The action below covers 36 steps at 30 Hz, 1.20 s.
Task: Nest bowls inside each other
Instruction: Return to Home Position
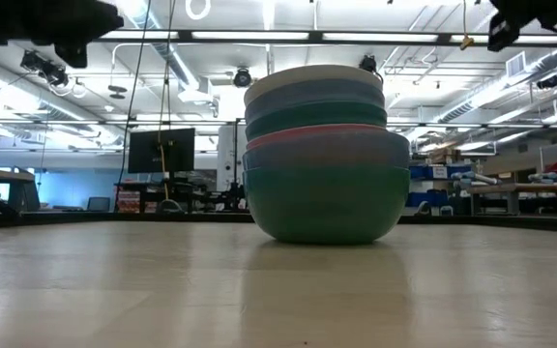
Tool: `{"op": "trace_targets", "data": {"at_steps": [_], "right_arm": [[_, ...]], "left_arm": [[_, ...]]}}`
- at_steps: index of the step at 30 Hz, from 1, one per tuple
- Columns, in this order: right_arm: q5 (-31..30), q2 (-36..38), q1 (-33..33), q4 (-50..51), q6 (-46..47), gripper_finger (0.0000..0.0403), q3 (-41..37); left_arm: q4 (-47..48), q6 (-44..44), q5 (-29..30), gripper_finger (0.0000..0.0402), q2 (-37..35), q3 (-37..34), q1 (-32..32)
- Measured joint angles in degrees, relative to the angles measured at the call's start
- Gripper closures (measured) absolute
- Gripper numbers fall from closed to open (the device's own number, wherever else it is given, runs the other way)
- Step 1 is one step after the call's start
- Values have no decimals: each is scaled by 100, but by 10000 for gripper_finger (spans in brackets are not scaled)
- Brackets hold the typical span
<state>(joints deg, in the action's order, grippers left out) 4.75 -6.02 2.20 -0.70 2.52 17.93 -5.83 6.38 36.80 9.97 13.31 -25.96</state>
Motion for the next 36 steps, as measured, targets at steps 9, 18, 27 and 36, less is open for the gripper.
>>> {"op": "trace_targets", "data": {"at_steps": [9,18,27,36], "right_arm": [[-62,398,0,433,-162,302,-236],[-82,395,0,68,-155,302,-864],[-379,422,-9,-143,-483,302,-1025],[-777,415,-9,-36,-476,302,-1025]], "left_arm": [[-478,91,1,293,-419,-786,0],[-1309,547,586,293,-407,-1282,69],[-1134,1138,256,293,-404,-1284,587],[-1004,1139,94,293,-404,-1284,1511]]}}
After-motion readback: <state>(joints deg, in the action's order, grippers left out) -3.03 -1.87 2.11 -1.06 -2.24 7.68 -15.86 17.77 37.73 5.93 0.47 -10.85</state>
